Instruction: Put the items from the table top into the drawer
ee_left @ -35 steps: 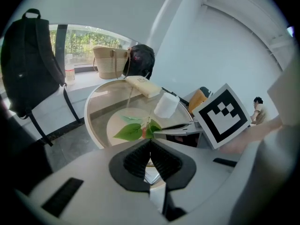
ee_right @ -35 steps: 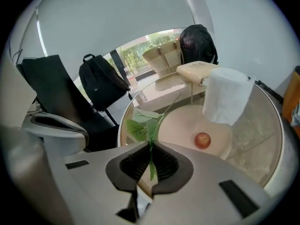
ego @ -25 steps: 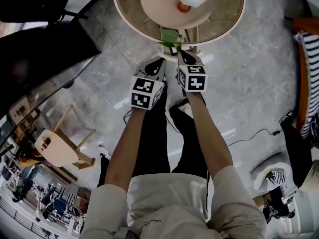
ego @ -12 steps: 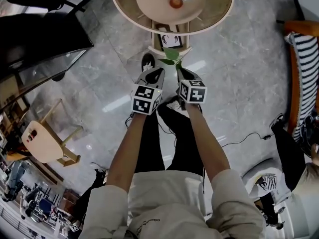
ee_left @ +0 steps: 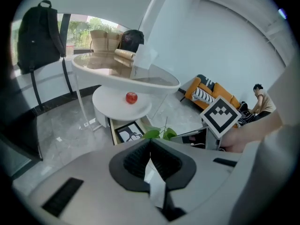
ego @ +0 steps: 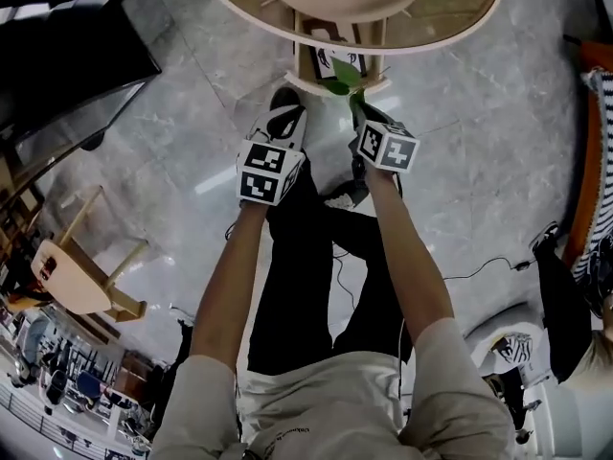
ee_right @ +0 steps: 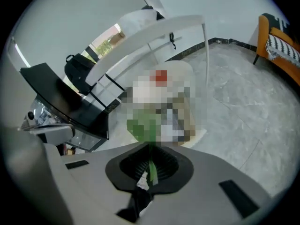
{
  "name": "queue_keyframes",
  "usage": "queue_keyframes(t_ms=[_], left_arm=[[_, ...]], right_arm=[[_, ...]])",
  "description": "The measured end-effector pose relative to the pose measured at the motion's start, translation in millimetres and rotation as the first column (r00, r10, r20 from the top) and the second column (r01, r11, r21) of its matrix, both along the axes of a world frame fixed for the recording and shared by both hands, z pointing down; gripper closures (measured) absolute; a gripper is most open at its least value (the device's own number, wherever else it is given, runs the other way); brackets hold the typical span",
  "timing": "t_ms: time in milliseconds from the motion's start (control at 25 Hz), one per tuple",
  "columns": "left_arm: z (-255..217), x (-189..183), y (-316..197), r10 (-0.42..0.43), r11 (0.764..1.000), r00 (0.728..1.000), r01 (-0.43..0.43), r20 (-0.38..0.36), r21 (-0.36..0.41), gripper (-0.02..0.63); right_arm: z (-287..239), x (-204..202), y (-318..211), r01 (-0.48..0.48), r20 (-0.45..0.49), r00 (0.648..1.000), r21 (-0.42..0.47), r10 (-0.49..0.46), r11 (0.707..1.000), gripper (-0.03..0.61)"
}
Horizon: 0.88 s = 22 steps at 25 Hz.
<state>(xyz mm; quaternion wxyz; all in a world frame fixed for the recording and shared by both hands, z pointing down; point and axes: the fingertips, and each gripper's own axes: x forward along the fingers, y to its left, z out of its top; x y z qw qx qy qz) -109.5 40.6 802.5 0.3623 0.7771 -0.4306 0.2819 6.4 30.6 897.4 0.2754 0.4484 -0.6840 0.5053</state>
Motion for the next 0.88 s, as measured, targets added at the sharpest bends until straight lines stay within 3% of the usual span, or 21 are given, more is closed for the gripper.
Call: queue_keyframes(t_ms=[240, 400, 680, 880], left_arm=[[106, -9, -33, 0.036, 0.999, 0.999, -0.036, 0.008, 0.001, 0.592], [151, -6, -45, 0.042, 0.999, 0.999, -0.042, 0.004, 0.005, 0.592], [176, 3, -47, 0.051, 0.999, 0.998, -0.051, -0.024, 0.010, 0.592], [164, 2, -48, 0.051, 0.999, 0.998, -0.051, -0.030, 0.015, 0.592]], right_arm=[[98, -6, -41, -0.040, 0.004, 0.999, -0.014, 0.040, 0.999, 0.537], [134, -17, -63, -0.040, 0.010, 0.999, -0.003, 0.040, 0.999, 0.537], [155, -27, -91, 0.037, -0.074, 0.997, 0.041, -0.034, 0.998, 0.535], [145, -29, -87, 0.074, -0.113, 0.991, 0.062, -0.066, 0.995, 0.534]])
